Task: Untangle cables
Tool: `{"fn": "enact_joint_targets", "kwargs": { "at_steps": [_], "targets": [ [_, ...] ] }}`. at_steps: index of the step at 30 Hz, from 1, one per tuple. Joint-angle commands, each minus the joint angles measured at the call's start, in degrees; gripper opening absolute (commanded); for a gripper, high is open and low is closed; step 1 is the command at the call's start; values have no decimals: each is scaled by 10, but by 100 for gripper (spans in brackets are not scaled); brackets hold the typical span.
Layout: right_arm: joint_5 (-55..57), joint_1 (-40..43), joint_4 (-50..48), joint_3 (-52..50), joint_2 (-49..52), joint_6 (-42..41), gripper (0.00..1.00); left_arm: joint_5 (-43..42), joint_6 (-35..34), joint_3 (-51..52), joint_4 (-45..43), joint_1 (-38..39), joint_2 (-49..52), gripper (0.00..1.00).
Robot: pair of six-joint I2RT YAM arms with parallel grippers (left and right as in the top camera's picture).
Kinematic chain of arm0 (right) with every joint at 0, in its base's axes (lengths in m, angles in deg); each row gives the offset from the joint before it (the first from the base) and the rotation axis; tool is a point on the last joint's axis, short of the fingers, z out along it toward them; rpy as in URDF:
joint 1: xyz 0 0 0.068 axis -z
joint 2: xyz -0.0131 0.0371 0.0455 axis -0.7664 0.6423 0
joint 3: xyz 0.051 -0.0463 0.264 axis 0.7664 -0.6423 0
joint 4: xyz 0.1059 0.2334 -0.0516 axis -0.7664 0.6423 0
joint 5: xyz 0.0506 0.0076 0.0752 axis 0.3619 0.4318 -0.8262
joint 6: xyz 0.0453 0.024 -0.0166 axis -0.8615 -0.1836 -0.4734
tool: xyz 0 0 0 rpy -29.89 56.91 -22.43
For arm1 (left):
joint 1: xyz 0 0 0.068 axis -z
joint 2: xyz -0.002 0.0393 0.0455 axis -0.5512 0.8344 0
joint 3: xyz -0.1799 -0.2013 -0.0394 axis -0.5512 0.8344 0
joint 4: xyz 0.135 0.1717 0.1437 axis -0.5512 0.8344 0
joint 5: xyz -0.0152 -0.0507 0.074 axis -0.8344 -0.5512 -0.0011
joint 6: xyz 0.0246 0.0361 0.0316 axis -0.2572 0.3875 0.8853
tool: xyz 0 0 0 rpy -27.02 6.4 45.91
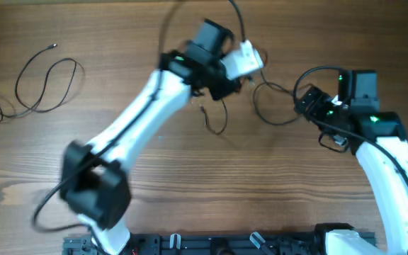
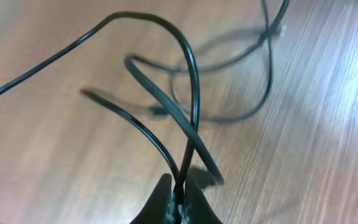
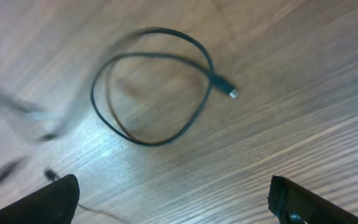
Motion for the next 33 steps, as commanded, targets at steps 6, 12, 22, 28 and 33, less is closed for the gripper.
{"fn": "enact_joint_targets", "kwargs": {
  "at_steps": [6, 12, 22, 28, 33],
  "targets": [
    [-221, 1, -260, -26, 177, -110, 100, -80, -22, -5, 43, -38, -65, 4],
    [35, 2, -329, -26, 179, 125, 75, -35, -23, -5, 39, -89, -77, 4],
    [-206, 63, -224, -28, 207, 322, 65, -328, -126, -5, 24, -298, -152, 4],
    [-581, 16, -257, -28, 209, 491, 100, -341, -228, -5, 43, -310, -152, 4],
    [-568, -75, -334, -28, 209, 494, 86, -350, -252, -5, 43, -310, -152, 4]
  ]
}}
